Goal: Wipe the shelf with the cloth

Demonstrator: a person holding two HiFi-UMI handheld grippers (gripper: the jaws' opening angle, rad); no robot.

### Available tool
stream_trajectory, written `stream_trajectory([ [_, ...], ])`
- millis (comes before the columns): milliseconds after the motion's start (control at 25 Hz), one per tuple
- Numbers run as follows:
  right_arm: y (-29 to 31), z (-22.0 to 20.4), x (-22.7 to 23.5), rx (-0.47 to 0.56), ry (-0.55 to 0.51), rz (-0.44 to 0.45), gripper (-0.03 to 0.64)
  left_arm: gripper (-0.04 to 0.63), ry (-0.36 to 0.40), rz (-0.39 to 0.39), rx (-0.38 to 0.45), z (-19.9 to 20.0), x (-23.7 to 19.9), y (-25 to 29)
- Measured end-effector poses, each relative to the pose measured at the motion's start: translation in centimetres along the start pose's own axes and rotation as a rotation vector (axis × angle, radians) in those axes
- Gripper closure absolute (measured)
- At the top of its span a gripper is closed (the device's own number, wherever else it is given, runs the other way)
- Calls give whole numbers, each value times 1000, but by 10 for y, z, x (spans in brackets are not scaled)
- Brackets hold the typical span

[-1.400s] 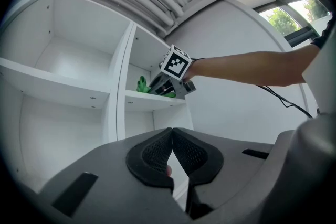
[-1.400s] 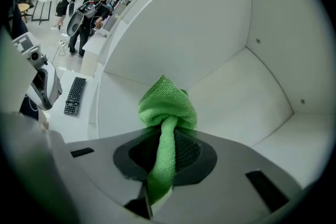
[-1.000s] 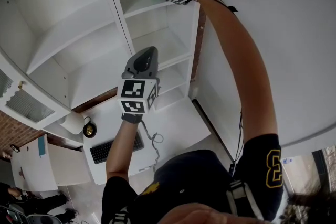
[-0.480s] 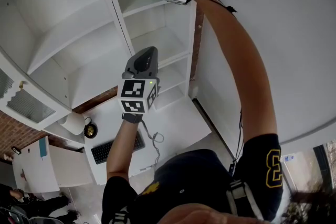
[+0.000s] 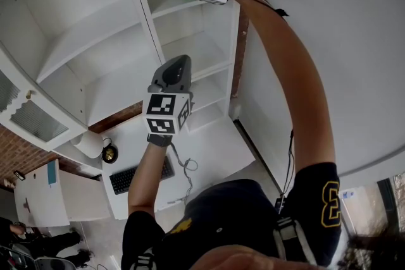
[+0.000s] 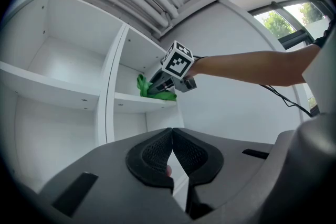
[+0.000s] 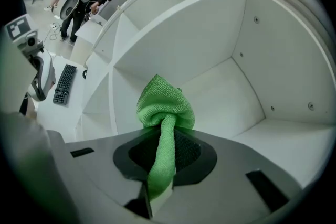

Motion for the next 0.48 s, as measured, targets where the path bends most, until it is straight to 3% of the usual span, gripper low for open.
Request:
stream_trajectory([
  [280, -8, 49, -17, 164, -28, 61, 571, 577, 11, 26, 0, 5, 0, -8],
  [480, -4, 73, -33, 206, -71, 120, 571, 577, 7, 52, -10, 4, -3, -11],
])
Point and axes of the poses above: the fingertips, and each gripper's own axes: y forward along the fingers, x to its right, z out of its top, the point moved 10 cm from there along -y, backward along the fingers, and after that the axes turned 5 degrees about y, right-handed, at the moved point
